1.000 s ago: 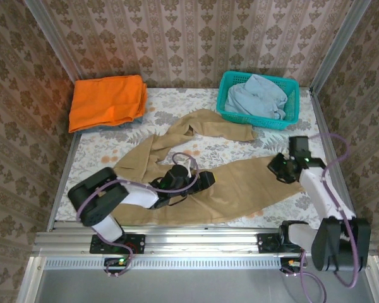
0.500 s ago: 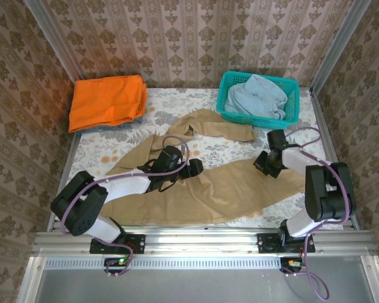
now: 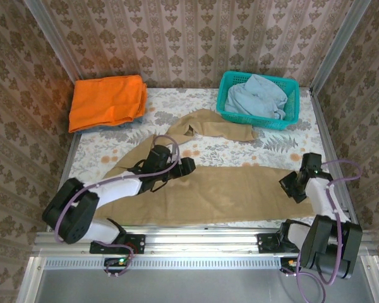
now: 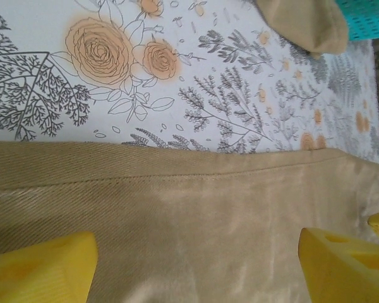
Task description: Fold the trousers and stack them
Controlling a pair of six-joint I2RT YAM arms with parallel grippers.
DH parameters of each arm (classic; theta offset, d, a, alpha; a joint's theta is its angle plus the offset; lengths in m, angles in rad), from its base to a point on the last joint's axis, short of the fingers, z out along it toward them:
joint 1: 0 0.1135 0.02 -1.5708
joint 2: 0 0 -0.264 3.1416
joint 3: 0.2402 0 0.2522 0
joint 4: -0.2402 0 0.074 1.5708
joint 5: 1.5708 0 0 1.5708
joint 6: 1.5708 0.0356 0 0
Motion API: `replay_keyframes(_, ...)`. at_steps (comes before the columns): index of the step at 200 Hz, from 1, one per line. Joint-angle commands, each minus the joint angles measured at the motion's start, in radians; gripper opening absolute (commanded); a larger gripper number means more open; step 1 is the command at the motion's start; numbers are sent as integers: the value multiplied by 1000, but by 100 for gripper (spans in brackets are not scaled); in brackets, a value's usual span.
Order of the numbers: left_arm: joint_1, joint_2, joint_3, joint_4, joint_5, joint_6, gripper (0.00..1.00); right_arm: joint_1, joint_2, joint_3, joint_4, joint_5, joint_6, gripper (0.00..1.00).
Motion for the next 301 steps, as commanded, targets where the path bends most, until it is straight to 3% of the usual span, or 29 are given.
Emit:
replay_keyframes(1,37,-112,-20,-69,14,56,83,80,8,99,-41,-15,-24,1)
replay_keyframes(17,77,-209,6,-246,-44,107,83,225,66,203,-32,26,-14,9)
replay_keyframes(41,133,-335,71,-557,-241,166,88,367,187,307,45,33,33,15)
replay_keyframes(67,162,-428,81,-753,-408,162,92,441,358,403,150,21,55,18)
replay_keyframes(82,163,-448,69,-810,-437,147,92,442,454,457,199,-2,42,26)
replay_keyframes(95,162,-451,52,-827,-434,139,90,441,545,528,207,14,9,34)
replay_keyframes(125,156,-439,29,-862,-428,132,79,442,749,722,123,96,-113,35)
replay_keyframes(150,148,-443,14,-906,-477,123,78,439,823,777,94,178,-147,35)
replay_keyframes(227,137,-362,-48,-840,-487,113,78,441,982,929,40,201,-194,36)
replay_keyframes(251,146,-350,-68,-813,-496,122,65,439,1010,953,37,219,-205,32)
replay_keyframes(276,170,-367,-84,-800,-487,138,54,430,1019,976,38,245,-213,21)
replay_keyframes(301,192,-397,-88,-790,-468,150,46,392,1011,989,30,264,-203,20)
